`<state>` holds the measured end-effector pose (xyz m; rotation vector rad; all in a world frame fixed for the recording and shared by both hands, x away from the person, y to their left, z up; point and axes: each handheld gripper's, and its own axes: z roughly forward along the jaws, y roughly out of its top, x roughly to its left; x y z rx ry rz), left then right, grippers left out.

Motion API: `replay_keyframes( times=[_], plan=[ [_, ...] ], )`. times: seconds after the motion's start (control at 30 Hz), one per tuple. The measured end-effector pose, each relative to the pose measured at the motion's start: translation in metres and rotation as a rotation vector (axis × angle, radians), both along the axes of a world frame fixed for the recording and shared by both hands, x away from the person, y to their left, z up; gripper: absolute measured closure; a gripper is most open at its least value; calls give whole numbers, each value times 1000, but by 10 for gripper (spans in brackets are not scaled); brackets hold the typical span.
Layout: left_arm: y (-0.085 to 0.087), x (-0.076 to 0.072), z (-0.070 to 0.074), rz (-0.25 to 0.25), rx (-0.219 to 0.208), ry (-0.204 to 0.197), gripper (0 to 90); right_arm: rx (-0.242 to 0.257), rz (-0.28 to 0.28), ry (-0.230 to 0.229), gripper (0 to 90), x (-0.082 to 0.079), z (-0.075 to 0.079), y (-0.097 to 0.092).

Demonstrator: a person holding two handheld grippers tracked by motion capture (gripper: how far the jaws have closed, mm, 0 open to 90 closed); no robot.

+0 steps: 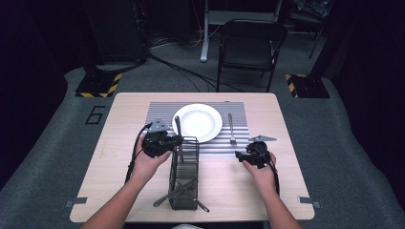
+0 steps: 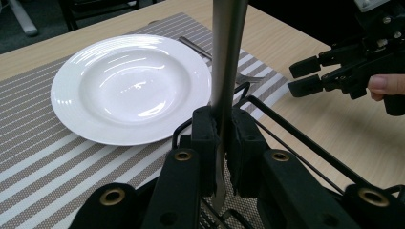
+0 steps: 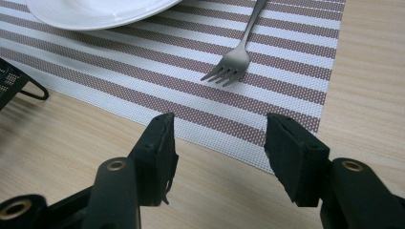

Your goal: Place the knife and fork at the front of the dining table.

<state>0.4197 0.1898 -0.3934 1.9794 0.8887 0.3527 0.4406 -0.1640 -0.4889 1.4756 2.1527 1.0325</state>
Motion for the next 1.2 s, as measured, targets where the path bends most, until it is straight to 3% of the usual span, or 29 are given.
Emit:
replay_keyframes(
  times=[0.23,0.33,0.47,1.2],
  plan=[
    [-6,0,4,-23,24,5,822,2,-1,7,436,0,0,0],
    [-7,-1,7,-33,9,19,823,5,-3,9,436,0,-1,0],
    [-7,-2,14,-30,13,3,823,8,-3,11,435,0,-1,0],
    [-2,-12,73,-45,1,-63,823,9,-3,4,435,1,-2,-2]
  ],
)
